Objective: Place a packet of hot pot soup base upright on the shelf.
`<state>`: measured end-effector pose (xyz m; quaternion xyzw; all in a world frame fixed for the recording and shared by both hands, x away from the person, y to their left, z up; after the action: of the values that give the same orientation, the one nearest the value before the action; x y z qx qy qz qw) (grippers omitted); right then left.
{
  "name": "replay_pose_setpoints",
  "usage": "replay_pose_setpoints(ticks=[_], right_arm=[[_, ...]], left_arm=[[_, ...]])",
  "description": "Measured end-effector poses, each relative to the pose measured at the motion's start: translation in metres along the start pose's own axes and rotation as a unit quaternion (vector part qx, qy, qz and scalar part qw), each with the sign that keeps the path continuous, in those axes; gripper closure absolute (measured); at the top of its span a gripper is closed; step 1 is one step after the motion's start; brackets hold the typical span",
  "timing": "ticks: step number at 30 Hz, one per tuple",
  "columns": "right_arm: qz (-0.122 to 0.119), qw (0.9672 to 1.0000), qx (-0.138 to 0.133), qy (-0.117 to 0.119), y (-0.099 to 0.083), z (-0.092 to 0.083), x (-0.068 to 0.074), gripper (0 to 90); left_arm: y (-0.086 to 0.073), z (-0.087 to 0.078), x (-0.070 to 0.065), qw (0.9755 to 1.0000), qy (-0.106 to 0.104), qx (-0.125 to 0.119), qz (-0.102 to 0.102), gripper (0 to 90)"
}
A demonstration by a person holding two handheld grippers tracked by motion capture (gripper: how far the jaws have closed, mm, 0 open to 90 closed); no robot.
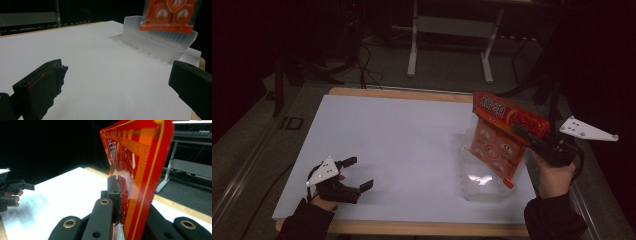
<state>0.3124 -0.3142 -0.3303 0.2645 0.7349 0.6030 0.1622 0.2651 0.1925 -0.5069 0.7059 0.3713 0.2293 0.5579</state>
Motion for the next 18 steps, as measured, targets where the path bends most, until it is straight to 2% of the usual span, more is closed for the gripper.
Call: replay_pose_setpoints(ticks=[13, 18], right_arm=[[0.016, 0.9996, 0.022, 0.007, -0.033, 0.013, -0.005, 90.0], [0.031, 0.9989, 0.032, 0.010, -0.049, 0.019, -0.004, 90.0]], left_arm=[[0.001, -0.002, -0.001, 1.0000, -0.003, -0.008, 0.001, 0.0], [0.001, -0.002, -0.001, 1.0000, -0.004, -0.007, 0.003, 0.0]])
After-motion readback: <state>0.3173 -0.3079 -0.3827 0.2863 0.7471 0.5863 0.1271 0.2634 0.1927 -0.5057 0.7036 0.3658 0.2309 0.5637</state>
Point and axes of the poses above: each handheld gripper's, and its own axes: z roughly forward along the jaws, y roughly out of its top, x roughly to its left, the point moved 3 cm from there along z, roughly forward along the jaws, and after that the axes turned 10 degrees about y, right-handed, at the moved point
